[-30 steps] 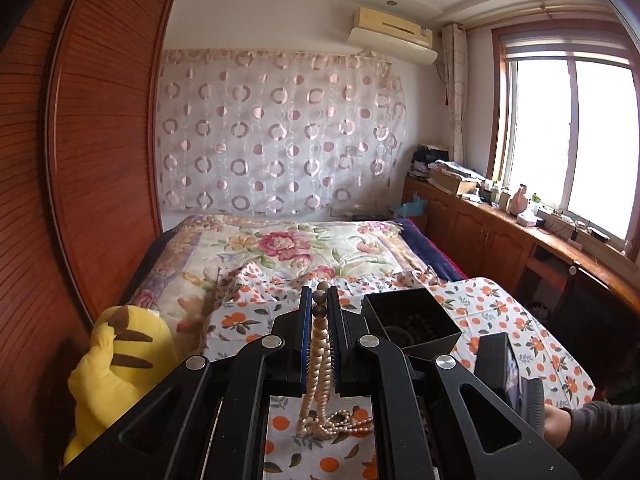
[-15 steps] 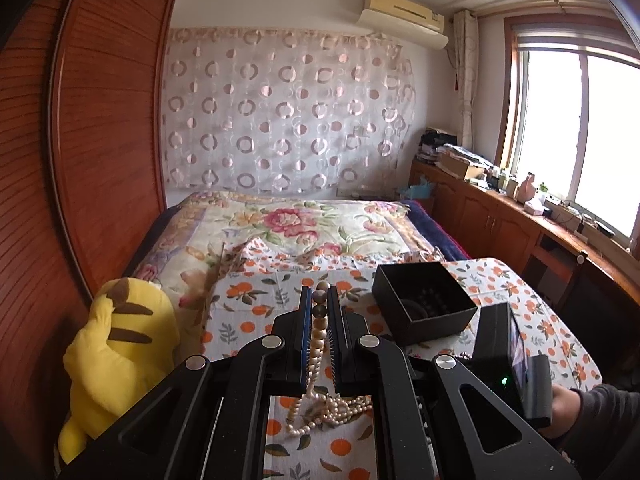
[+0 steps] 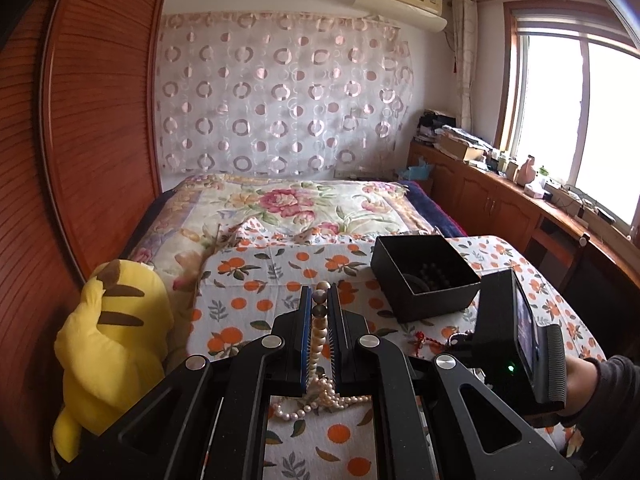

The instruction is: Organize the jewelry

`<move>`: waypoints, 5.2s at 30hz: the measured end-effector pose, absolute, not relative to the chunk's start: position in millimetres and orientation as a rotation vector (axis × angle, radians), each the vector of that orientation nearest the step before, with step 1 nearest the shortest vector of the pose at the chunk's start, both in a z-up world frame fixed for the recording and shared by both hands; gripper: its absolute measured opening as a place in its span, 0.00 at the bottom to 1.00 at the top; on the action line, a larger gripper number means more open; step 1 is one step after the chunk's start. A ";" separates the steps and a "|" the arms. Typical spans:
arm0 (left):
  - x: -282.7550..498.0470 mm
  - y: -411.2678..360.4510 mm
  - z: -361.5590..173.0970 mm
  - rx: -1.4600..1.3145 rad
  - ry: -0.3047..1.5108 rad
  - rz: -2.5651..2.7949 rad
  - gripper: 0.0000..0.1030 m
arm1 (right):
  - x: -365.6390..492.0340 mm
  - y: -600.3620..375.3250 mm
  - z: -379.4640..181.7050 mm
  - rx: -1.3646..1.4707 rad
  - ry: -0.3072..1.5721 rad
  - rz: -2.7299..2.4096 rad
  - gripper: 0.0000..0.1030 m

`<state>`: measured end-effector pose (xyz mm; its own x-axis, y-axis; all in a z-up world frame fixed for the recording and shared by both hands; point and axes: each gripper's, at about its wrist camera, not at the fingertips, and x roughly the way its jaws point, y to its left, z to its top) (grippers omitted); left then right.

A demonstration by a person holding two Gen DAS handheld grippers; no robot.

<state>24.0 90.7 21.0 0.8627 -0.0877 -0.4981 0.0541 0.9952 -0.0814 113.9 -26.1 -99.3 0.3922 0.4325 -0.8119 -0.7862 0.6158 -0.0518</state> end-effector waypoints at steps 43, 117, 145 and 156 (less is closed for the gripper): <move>107.8 9.9 111.8 -0.037 0.390 -0.211 0.07 | 165.5 -189.8 138.4 -0.216 0.388 0.623 0.06; 53.1 17.6 -50.6 -0.014 0.737 -0.242 0.10 | 114.6 -120.6 -81.8 -0.205 0.885 0.776 0.23; 54.6 -25.5 -61.3 -0.007 0.766 -0.336 0.22 | 87.8 -186.7 -50.7 -0.202 0.739 0.682 0.06; 64.8 -69.0 -72.9 0.062 0.813 -0.381 0.45 | 78.3 -228.8 -80.2 -0.190 0.781 0.603 0.06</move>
<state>64.8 -69.0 -72.9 0.6233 -0.3080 -0.7187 0.3550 0.9304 -0.0909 78.3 -228.8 -80.2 0.5531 0.4382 -0.7086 -0.5742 0.8167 0.0568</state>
